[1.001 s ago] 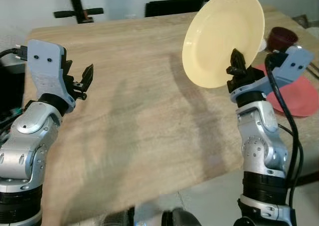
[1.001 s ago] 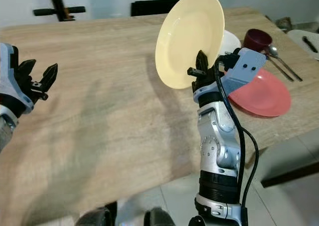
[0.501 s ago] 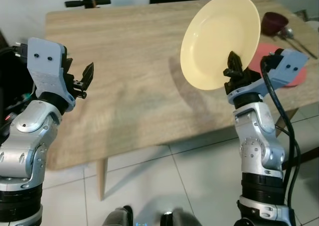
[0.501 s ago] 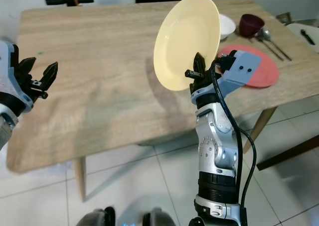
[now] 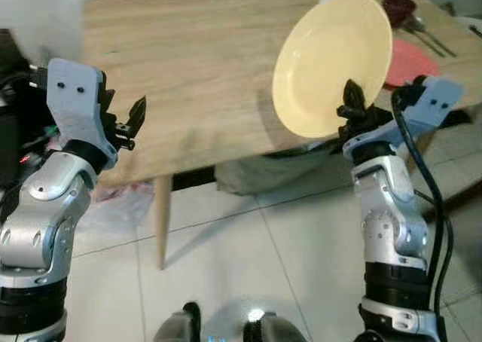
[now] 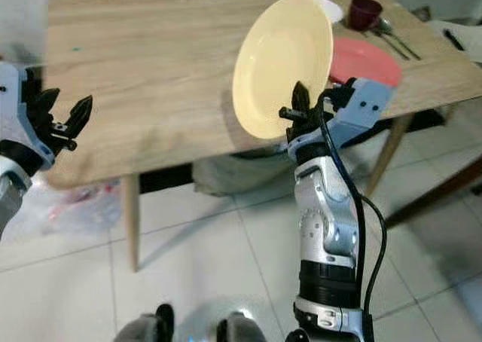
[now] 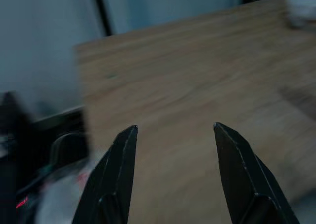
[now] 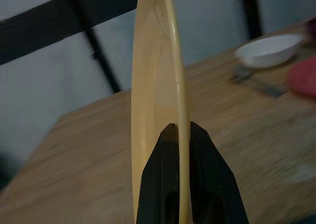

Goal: Setting the table

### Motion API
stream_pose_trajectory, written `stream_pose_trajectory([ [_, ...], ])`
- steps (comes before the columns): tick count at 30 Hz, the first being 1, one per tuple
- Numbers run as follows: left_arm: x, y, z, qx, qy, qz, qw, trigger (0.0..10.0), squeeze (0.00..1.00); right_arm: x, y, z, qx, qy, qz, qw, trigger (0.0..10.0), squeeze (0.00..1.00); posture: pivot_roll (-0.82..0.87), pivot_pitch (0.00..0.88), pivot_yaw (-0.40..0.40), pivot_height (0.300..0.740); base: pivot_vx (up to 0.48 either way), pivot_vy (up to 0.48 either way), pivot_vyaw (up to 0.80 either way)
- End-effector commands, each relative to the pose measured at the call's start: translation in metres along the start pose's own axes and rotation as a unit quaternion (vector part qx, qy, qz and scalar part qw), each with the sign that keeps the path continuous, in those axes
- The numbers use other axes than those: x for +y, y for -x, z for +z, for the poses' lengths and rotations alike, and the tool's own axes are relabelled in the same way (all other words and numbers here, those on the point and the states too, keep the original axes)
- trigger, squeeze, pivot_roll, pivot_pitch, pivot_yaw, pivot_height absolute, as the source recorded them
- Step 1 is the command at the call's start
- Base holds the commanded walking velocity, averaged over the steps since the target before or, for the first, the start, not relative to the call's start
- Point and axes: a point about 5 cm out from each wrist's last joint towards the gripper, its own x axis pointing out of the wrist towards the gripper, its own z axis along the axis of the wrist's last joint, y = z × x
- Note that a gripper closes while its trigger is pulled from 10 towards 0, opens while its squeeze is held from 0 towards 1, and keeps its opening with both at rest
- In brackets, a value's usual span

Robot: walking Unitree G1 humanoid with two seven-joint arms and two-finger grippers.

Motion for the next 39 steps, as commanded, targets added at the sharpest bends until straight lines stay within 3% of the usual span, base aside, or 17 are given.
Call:
stream_pose_trajectory([
  [1, -0.0038, 0.0002, -0.0045, 0.008, 0.002, -0.007, 1.0, 10.0, 0.0, -0.0069, 0.0031, 0.0024, -0.006, 0.006, -0.011, 1.0, 10.0, 0.0, -0.02, 0.109, 0.025, 0.74, -0.334, 0.0, 0.0],
  [8, -0.0048, 0.0004, -0.0059, 0.011, 0.002, -0.008, 1.0, 10.0, 0.0, -0.007, 0.0033, 0.0028, -0.006, 0.006, -0.011, 1.0, 10.0, 0.0, -0.02, 0.115, 0.025, 0.74, -0.319, 0.0, 0.0],
  [19, -0.01, -0.0005, -0.0114, 0.033, 0.015, -0.018, 0.999, 10.0, 0.0, -0.0084, 0.0035, 0.0027, -0.002, 0.01, -0.014, 1.0, 10.0, 0.0, -0.03, 0.12, 0.023, 0.74, 0.0, 0.0, 0.0],
  [39, -0.0121, -0.001, -0.0128, 0.036, 0.015, -0.02, 0.999, 10.0, 0.0, -0.0093, 0.0025, 0.0005, 0.007, 0.011, -0.012, 1.0, 10.0, 0.0, -0.04, 0.093, 0.012, 0.74, 0.0, 0.0, -0.77],
])
